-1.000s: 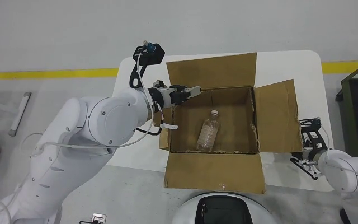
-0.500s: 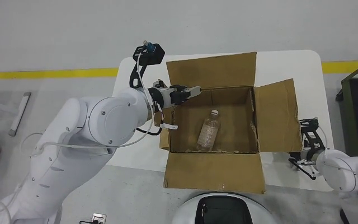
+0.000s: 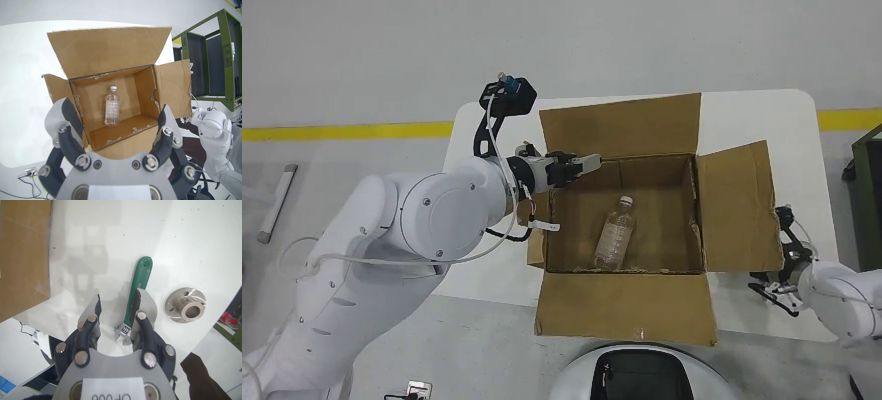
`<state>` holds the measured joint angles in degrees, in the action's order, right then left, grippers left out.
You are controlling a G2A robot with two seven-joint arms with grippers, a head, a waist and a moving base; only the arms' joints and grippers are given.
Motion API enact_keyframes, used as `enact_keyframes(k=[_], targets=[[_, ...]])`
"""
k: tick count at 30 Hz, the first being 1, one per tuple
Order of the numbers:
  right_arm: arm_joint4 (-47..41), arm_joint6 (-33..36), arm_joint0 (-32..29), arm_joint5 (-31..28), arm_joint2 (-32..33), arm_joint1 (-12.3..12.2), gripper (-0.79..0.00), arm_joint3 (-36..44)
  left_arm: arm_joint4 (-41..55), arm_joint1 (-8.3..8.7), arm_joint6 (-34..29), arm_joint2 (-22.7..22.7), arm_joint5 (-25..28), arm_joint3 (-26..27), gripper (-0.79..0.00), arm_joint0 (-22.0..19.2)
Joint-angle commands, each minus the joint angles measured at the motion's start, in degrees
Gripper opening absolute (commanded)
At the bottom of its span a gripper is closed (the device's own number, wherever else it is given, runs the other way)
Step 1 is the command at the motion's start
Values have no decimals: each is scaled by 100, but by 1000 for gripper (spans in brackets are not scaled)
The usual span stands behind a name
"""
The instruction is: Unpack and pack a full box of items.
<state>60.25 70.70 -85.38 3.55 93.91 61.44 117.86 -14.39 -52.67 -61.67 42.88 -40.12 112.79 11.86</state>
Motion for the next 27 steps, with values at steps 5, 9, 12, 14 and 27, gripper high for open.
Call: enact_keyframes(k=[5,9,12,14,27], targets=[[111,107,-59,135,159,-17,-400,137,0,0,0,0,0,0,0,0],[-7,131,-47,409,312,-12,-416,62,0,0,0,0,0,0,0,0],[-47,145,38,493,327,-12,-428,-11,0,0,0,0,0,0,0,0],[-29,163,99,497,268,-12,-419,-69,0,0,0,0,0,0,0,0],[261,296,390,649,-128,-3,-449,-373,0,0,0,0,0,0,0,0]])
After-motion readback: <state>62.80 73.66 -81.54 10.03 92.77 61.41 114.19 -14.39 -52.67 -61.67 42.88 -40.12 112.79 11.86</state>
